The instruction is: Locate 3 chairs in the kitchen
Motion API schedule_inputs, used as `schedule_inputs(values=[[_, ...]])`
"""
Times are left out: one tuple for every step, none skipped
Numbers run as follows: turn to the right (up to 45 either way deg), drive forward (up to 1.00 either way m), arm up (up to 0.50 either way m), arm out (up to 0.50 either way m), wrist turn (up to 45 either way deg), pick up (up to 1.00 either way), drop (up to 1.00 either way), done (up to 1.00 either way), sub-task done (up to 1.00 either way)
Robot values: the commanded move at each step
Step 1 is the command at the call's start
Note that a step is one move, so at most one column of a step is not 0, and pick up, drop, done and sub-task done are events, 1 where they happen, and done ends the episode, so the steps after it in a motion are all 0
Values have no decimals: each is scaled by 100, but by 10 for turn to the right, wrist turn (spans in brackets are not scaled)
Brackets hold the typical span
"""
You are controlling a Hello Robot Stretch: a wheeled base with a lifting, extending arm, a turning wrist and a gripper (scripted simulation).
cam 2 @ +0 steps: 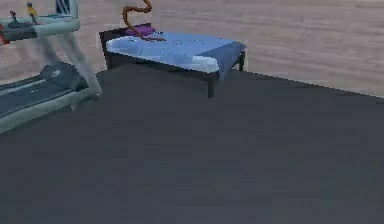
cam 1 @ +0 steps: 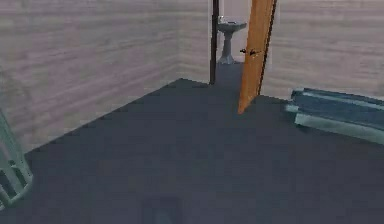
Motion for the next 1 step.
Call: schedule_inputs(values=[[0,100,0,0,0,0,0,0,0]])
